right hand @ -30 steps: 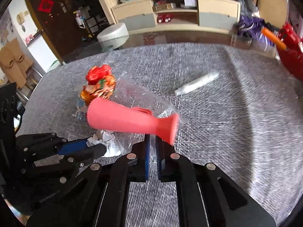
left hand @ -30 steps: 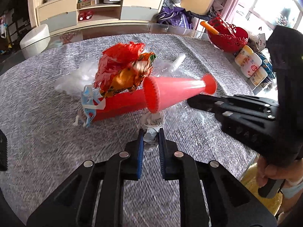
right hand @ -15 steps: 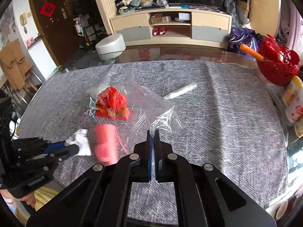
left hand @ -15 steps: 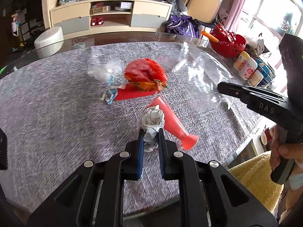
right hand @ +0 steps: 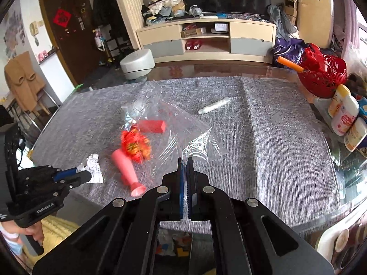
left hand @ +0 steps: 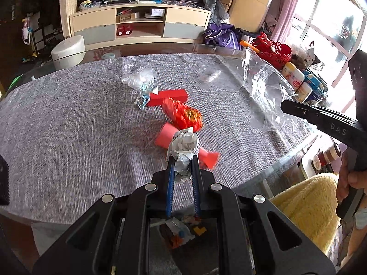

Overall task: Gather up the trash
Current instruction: 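Lower both held items below the table edge into the bin and open both grippers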

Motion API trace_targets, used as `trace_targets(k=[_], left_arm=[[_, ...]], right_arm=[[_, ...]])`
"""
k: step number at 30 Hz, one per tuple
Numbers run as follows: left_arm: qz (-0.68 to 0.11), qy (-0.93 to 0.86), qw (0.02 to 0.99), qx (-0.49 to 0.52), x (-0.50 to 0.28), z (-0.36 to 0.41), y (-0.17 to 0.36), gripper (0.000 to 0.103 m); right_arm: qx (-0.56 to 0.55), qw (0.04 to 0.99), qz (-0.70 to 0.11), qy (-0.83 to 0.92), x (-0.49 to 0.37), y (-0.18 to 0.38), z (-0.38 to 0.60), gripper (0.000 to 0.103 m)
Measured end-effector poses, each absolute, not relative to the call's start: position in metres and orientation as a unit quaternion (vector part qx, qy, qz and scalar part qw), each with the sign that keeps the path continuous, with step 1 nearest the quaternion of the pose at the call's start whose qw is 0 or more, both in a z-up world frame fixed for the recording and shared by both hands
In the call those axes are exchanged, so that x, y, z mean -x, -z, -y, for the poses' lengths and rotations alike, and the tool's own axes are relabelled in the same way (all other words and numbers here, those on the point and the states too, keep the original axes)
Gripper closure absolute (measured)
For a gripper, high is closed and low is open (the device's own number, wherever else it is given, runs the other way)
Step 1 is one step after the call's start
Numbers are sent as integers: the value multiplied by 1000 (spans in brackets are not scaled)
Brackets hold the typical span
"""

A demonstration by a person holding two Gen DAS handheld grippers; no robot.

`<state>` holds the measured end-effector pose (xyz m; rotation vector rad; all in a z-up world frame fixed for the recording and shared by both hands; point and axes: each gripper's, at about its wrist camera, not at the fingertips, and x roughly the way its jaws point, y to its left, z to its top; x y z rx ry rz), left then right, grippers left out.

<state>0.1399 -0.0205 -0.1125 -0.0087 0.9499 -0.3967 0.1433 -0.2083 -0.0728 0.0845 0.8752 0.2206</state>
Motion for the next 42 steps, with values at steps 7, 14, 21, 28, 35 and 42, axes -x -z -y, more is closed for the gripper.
trace_targets(k=[7,14,21,28,35,42], left_arm=[[-451,190,872,-1,-99,21,110,90],[-462,189,866,-5,-54,21,127,90],[-489,188,852,2,-19,18,159,90],[-530,188,827,3,-5,23,200,90],[-568,193,800,17,-6,30,234,90],[-607,188,772,21,-12,39,266,90]], right_arm=[[-50,893,-431,-123,-104,81,207,99],[-59,878,-455,-135,-62,105,208,99],[-67,852,-497,-147,-24,144,204,99],[-63,822,-546,-148,-11,191,188,99],[-76,798,-583,-129,-24,231,185,99],[-83,775,-614,-125,-31,263,175,99]])
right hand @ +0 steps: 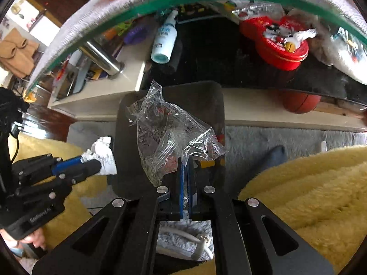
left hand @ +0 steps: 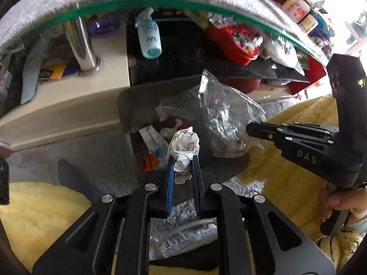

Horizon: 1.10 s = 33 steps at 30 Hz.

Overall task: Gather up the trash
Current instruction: 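Lower both held items below the table edge into the bin and open both grippers, then raise both open grippers back above the remaining trash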

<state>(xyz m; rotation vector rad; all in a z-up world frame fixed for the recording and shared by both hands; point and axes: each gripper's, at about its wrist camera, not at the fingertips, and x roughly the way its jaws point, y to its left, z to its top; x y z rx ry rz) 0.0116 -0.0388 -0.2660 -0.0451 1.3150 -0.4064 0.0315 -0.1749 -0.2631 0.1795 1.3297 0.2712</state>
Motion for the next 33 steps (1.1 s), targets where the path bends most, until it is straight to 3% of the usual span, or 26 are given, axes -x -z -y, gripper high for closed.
trace_targets(k=[8,10,12,16,18,22,24,27,33], left_arm=[[-633,187,750,27,-16,42,288,87],[-632,186,752,27,-17,41,288,83],[-631,185,753,28,-18,40,287,75],[-629,181,756,32,-20,37,286,67],[-626,178,758,31,-21,34,284,62],[-612,166,773,31,-27,25,271,47],[-603,156,782,33,-30,18,261,35],[-586,139,797,44,-38,3,244,25],[-548,120,826,54,-53,-17,203,19]], right_arm=[[-92,773,-613,-136,-44,263,174,95],[-95,772,-614,-135,-46,264,175,91],[-99,773,-613,-132,-48,264,176,80],[-103,776,-609,-129,-51,260,179,77],[-107,778,-606,-127,-52,256,182,70],[-111,792,-589,-117,-55,240,192,44],[-110,803,-575,-114,-56,230,197,26],[-112,818,-551,-120,-59,212,206,15],[-106,843,-515,-110,-73,178,221,12]])
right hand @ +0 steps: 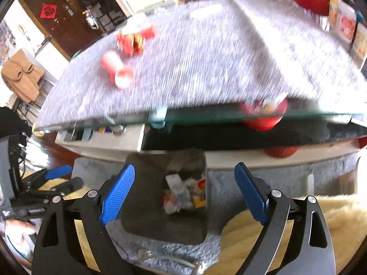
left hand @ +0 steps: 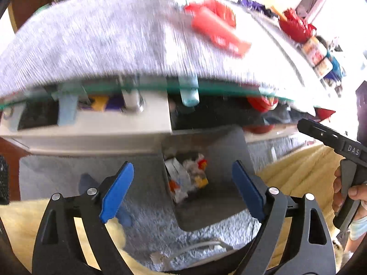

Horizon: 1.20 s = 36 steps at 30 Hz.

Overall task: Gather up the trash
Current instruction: 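Raise both open grippers back above the remaining trash, then grasp the red-orange snack wrapper with the left gripper while the right gripper grasps the pink cone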

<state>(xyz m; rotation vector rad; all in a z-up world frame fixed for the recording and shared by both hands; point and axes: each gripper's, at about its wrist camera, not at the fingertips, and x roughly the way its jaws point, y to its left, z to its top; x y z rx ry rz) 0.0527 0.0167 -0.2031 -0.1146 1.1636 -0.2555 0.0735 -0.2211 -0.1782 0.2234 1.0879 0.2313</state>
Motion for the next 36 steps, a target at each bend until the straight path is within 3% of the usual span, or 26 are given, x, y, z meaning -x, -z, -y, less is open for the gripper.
trace_targets(k=[19,27,36], left_arm=[[-472,78,878,27,-138,-40,119,10],[-454,83,887,19,-167,-40,100,10],[-454,94,886,16,-193,-28,102,10]], right_arm=[[-48,866,-459,-194,-160,136,150,12],[-30,846,-476,-240,-193,154,116,53],[-34,829,-494,-262,-200,166,119,77]])
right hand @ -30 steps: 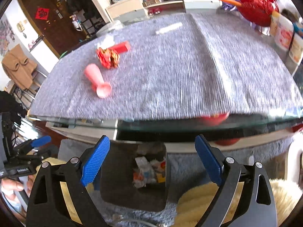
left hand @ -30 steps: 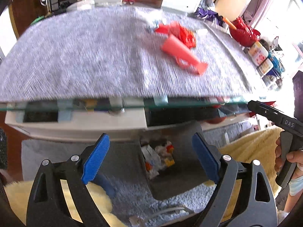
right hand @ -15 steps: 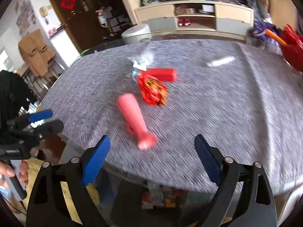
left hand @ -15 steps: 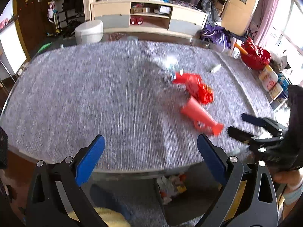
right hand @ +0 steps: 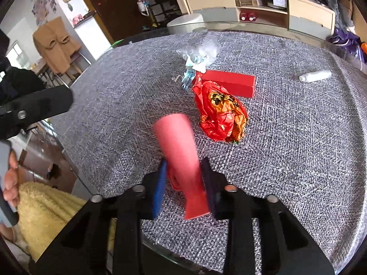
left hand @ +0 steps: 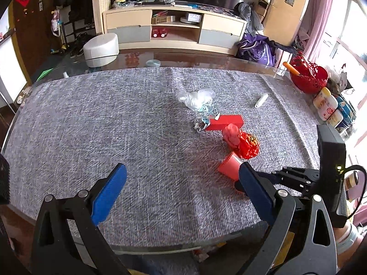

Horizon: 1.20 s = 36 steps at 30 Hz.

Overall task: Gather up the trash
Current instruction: 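Grasp the red-orange snack wrapper with the left gripper while the right gripper grasps the pink cone, then lower the wrapper and pink cone into the bin and open both grippers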

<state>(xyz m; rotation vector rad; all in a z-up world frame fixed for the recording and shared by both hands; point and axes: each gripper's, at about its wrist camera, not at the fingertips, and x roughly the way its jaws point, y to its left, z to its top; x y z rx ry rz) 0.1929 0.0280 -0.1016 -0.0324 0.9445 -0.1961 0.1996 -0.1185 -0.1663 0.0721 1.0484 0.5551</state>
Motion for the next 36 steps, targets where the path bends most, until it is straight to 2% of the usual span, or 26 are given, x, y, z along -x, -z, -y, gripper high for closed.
trace_targets(k=[11,22,25,27,29,36], left_arm=[[-456,125,881,8,-220,9,107,10],[-482,166,860,-14,-255,65,134,11],[-499,169,850,-19,-266,75,151,18],[-511,173,842,-20,-273,80,162,35],[-517,184,836,-15,-275,82,169,43],[-501,194,843,-31,-260,84,161,47]], right_arm=[[-43,852,-464,-240,-182,118,161,77],[-67,867,-469,-155,-213,135,217,77],[-71,865,-473,-152,-220,142,222,77],[-74,863,-476,-151,-222,147,225,77],[-77,861,-479,-152,-222,151,228,77],[-88,859,-481,-150,-215,153,228,77]])
